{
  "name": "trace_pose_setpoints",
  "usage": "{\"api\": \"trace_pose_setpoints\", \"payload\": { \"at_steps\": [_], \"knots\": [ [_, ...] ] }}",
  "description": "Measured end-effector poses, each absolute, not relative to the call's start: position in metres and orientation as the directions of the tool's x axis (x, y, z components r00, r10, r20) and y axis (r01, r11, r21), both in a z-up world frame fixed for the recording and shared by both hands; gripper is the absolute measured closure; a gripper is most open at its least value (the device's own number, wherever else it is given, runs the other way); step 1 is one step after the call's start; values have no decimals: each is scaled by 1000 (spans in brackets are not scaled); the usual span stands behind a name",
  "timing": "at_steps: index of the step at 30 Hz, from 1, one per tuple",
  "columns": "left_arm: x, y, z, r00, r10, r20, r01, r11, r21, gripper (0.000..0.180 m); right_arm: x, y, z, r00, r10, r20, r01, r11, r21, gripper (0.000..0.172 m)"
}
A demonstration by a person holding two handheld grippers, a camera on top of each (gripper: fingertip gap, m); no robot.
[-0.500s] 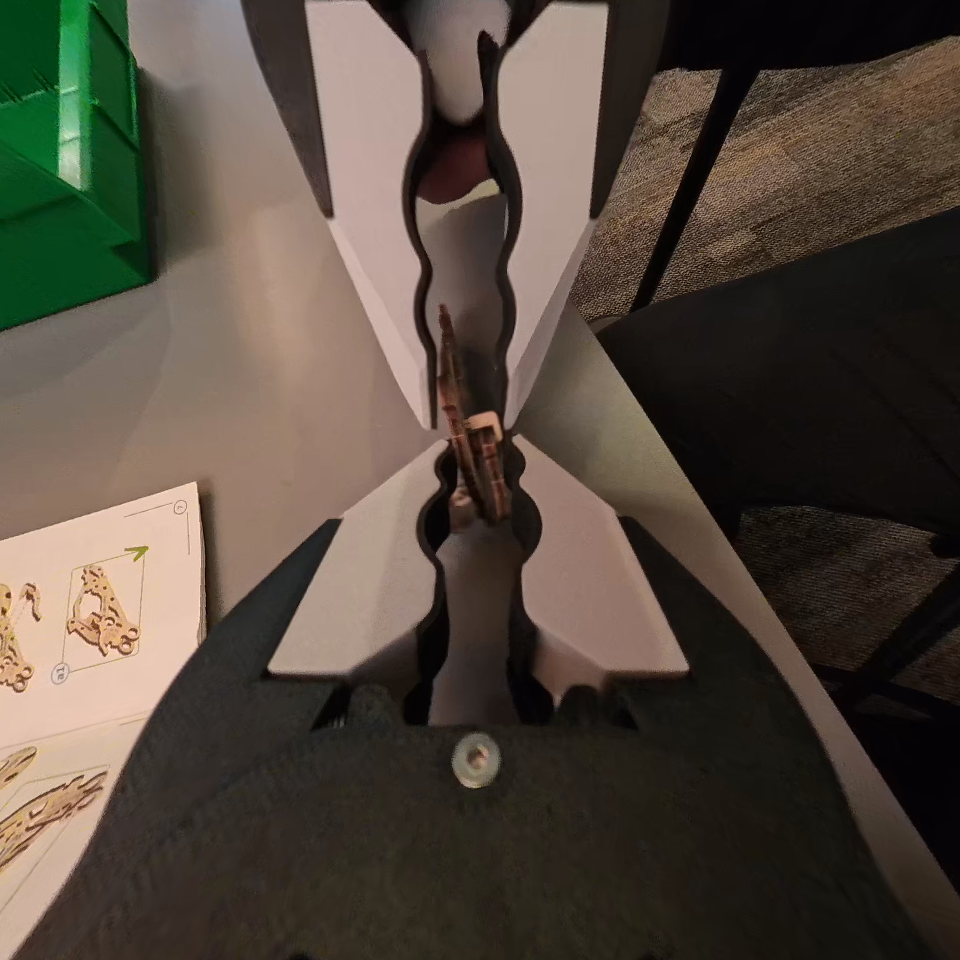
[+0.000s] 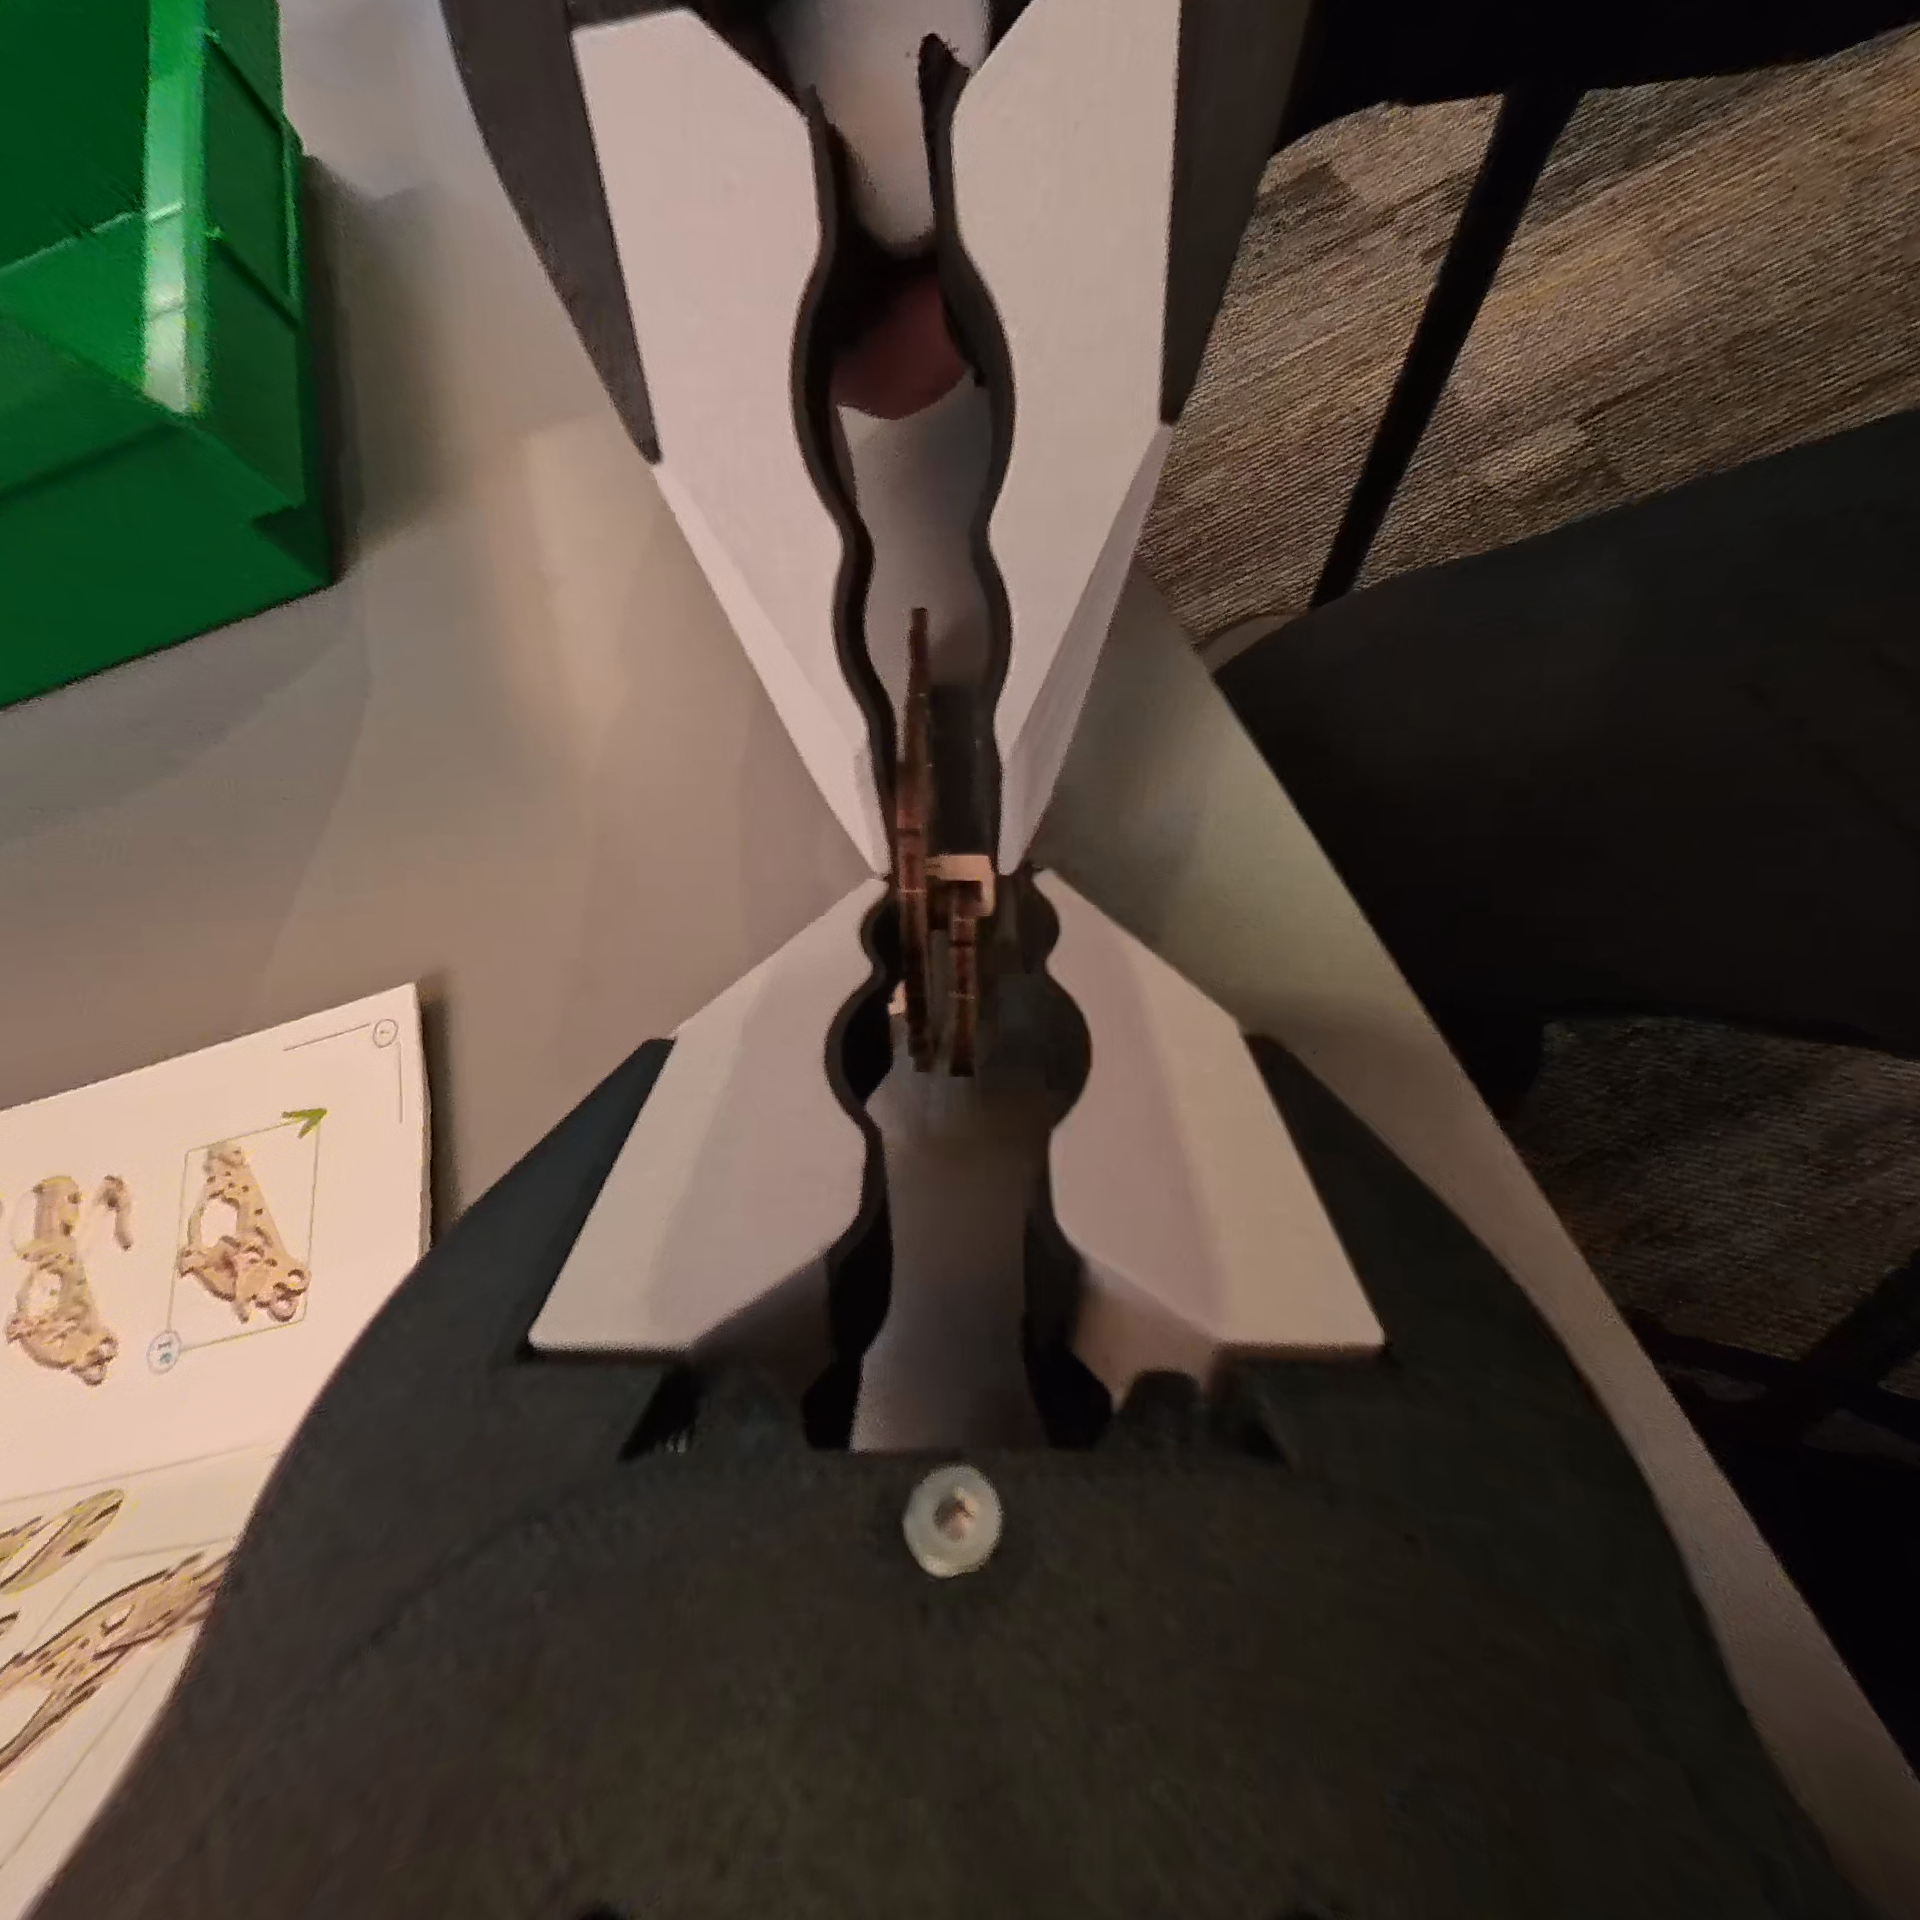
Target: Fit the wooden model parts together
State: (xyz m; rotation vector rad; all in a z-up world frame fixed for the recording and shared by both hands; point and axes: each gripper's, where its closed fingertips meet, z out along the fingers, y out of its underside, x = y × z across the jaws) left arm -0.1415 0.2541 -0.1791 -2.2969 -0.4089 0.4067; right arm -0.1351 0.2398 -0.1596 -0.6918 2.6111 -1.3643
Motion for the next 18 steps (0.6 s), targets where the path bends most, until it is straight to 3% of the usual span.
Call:
{"api": "trace_pose_setpoints", "payload": {
  "at_steps": [1,18],
  "knots": [
    [-143,254,-179,894,410,-180,163,-672,-722,163,-135,240,-160,-889,-444,111,-344,490,-801,160],
    [-145,255,-179,894,400,-203,145,-685,-714,166,-136,241,-159,-876,-468,117,-355,461,-814,162]
  ]
}}
